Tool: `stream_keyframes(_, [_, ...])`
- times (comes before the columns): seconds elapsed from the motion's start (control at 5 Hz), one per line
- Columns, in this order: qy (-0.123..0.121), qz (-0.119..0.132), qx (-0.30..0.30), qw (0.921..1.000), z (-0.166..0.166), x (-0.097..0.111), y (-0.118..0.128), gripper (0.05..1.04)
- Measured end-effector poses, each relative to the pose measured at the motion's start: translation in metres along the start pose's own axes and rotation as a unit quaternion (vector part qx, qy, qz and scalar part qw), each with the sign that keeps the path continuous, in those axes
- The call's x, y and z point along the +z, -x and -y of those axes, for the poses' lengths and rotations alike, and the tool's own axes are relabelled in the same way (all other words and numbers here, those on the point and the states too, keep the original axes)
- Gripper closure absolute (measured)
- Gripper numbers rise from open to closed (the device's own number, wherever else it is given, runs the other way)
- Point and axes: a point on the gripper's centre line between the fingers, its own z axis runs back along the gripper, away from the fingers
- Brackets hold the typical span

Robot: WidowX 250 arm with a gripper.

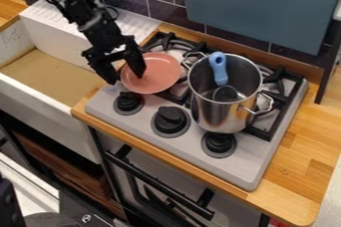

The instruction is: Moved the plastic plate above the stainless pot.

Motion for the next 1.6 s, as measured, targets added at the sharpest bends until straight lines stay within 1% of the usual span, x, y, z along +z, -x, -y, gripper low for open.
stream_keyframes(0.2, [0.0, -0.004, 0.006, 1.0, 0.0085, -0.0038, -0.0011, 0.084])
stream_keyframes(0.4, [0.0, -0.005, 0.014, 0.9999, 0.0098, -0.006, 0.0008, 0.084])
stream_keyframes(0.6, [-0.007, -0.006, 0.015, 0.9998, 0.0104, -0.0112, 0.0041, 0.087])
stream_keyframes(0.8, [-0.014, -0.001, 0.012, 0.9998, 0.0087, -0.0128, 0.0043, 0.132])
stream_keyframes(1.0, [-0.014, -0.003, 0.012, 0.9998, 0.0079, -0.0136, 0.006, 0.372])
stream_keyframes(1.2, [-0.015, -0.001, 0.008, 0.9998, 0.0095, -0.0099, 0.0053, 0.619])
stream_keyframes(1.4, [-0.009, -0.008, 0.007, 0.9999, 0.0122, -0.0098, 0.0072, 0.855])
stream_keyframes(1.6, [0.0, -0.017, 0.013, 0.9998, 0.016, -0.0057, 0.0055, 0.997])
